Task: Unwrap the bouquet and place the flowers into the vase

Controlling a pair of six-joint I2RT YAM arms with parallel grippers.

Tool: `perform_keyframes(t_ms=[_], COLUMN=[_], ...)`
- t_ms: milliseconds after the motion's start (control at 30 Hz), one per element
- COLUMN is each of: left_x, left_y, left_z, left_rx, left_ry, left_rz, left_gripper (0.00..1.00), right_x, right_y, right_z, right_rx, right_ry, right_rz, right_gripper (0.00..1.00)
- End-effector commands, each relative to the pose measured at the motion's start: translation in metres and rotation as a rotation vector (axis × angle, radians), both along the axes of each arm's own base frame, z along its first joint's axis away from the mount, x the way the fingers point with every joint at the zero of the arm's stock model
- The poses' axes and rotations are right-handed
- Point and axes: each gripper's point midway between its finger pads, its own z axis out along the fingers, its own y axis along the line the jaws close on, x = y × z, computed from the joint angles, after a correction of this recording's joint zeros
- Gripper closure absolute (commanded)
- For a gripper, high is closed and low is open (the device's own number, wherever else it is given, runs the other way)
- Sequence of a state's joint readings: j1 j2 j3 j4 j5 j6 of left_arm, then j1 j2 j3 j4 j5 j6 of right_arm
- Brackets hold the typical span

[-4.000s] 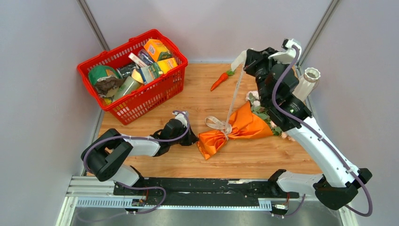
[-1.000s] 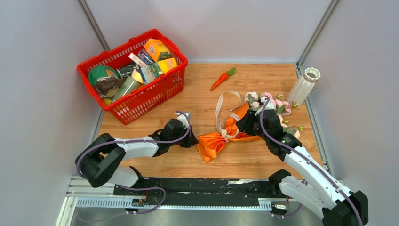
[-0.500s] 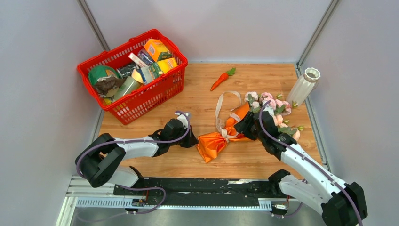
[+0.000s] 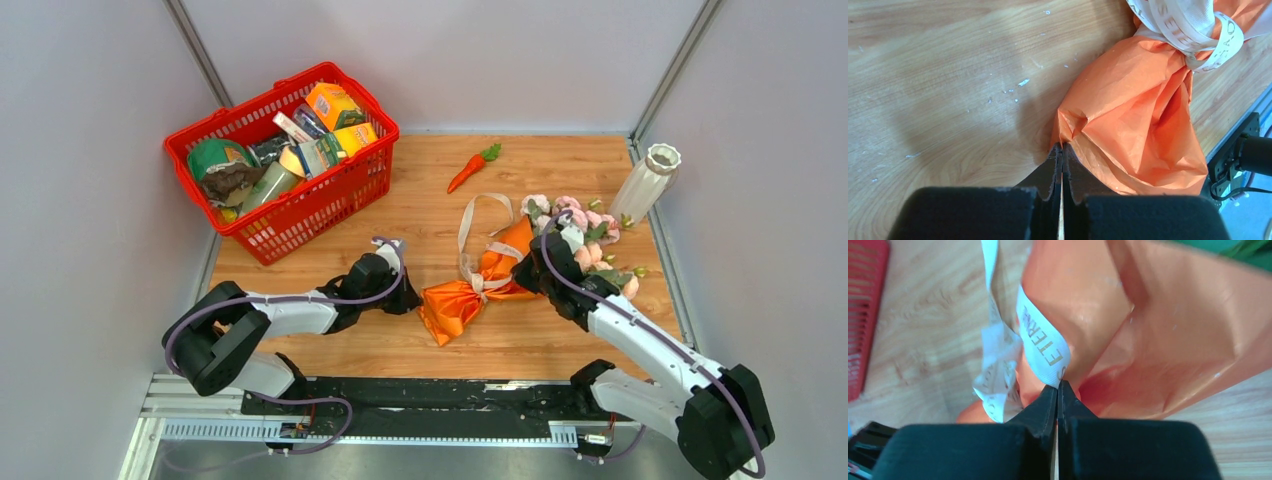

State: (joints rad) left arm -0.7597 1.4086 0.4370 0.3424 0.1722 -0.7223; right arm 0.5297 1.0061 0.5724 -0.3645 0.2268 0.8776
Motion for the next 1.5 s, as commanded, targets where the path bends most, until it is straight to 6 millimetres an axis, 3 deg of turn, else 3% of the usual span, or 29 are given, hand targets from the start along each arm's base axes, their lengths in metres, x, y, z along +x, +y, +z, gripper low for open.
perform_keyframes(t_ms=[0,67,300,500,567,700,800,1033,1100,1133,1167,1200,1233,1300,1467], left_x=[0.005,0.004,0.001,-0.001,-0.002,-0.003,-0.004,-0.008,-0.009,-0.008,-0.009,-0.008,-0.008,-0.009,-0.009], left_y=[0.010,0.013,0.017,0.021,0.020,0.019,0.016,0.018,0.017,0.017,0.016,0.015,0.015,0.013,0.010], left_z=[-0.009,-0.014,-0.021,-0.024,-0.024,-0.024,-0.024,-0.028,-0.028,-0.027,-0.027,-0.025,-0.023,-0.020,-0.015], left_rx=[0.047,0.068,0.084,0.096,0.091,0.084,0.071,0.061,0.056,0.053,0.050,0.043,0.036,0.018,0.001], left_ry=[-0.017,-0.014,-0.006,-0.002,-0.002,0.002,0.009,0.020,0.022,0.023,0.024,0.021,0.020,0.016,0.004], left_rz=[0.051,0.052,0.049,0.056,0.053,0.046,0.036,0.039,0.039,0.041,0.038,0.038,0.040,0.036,0.029], left_gripper=[1.00,1.00,1.00,1.00,1.00,1.00,1.00,1.00,1.00,1.00,1.00,1.00,1.00,1.00,1.00], right_x=[0.037,0.045,0.085,0.114,0.122,0.135,0.150,0.203,0.220,0.231,0.237,0.242,0.241,0.225,0.151], right_y=[-0.024,-0.040,-0.066,-0.088,-0.084,-0.068,-0.055,-0.073,-0.057,-0.047,-0.036,-0.026,-0.020,-0.006,0.017], right_z=[0.086,0.109,0.178,0.266,0.296,0.337,0.353,0.350,0.338,0.321,0.301,0.281,0.250,0.204,0.153], right_rx=[-0.032,-0.076,-0.247,-0.267,-0.237,-0.207,-0.195,-0.176,-0.175,-0.187,-0.188,-0.175,-0.173,-0.121,-0.065], right_ry=[-0.256,-0.315,-0.462,-0.615,-0.707,-0.899,-0.987,-0.982,-0.948,-0.889,-0.820,-0.750,-0.634,-0.469,-0.364], right_rz=[-0.144,-0.203,-0.294,-0.399,-0.368,-0.256,-0.177,-0.226,-0.129,-0.074,-0.008,0.045,0.094,0.168,0.329], right_gripper=[1.00,1.00,1.00,1.00,1.00,1.00,1.00,1.00,1.00,0.98,0.87,0.70,0.61,0.54,0.51])
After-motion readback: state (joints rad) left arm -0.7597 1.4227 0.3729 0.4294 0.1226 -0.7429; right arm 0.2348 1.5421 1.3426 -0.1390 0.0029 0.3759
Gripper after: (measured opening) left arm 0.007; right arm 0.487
